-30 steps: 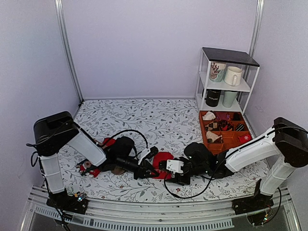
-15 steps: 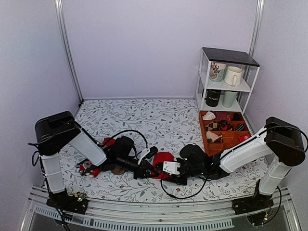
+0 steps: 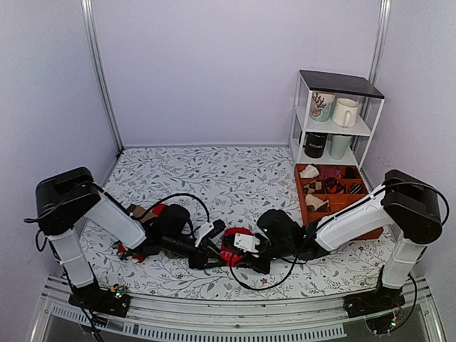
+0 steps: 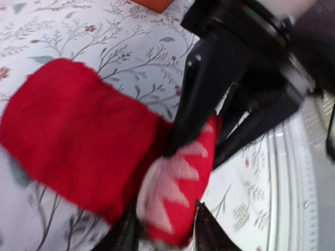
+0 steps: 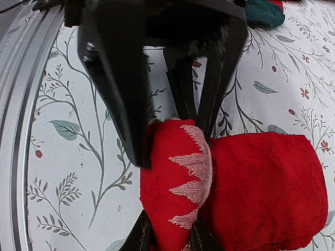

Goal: Roll the socks
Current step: Roll a pair of socks at the center of the board.

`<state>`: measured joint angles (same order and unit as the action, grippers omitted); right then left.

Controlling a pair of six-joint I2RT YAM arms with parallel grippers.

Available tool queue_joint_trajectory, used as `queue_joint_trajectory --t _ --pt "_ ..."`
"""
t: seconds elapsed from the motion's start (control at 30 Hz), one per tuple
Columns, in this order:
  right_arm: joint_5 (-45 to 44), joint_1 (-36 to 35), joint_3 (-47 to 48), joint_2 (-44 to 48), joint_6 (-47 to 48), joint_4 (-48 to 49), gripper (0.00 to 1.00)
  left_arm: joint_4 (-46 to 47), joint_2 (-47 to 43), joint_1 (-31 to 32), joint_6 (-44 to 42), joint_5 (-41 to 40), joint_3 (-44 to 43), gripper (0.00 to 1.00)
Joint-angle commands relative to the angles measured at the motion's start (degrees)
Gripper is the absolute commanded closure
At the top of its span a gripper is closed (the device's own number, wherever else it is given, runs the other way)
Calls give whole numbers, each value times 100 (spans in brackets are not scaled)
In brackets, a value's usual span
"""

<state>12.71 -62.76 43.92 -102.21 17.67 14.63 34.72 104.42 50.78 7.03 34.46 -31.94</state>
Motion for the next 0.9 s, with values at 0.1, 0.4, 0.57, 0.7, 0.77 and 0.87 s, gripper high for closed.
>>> queue_joint_trajectory --t 0.1,0.4,0.57,0.7,0.77,0.87 --pt "1924 693 25 -762 -1136 -1083 80 525 -1572 167 -1168 -1185 1077 49" --pt "2995 939 573 -1682 -1568 -1972 80 1294 -921 182 -1969 -853 781 42" --pt "3112 993 814 -1901 -1478 -2349 80 1364 -78 186 -1952 -428 446 48" --pt "3288 1141 1102 -2086 -1512 -2718 80 1352 27 267 -1828 -301 455 49" --pt "3320 1204 1171 -2166 -1488 -2841 80 1271 -110 327 -1809 -328 506 49" --pt "3351 1250 1205 -2220 -1486 -2909 80 1118 -275 411 -1779 -459 597 48"
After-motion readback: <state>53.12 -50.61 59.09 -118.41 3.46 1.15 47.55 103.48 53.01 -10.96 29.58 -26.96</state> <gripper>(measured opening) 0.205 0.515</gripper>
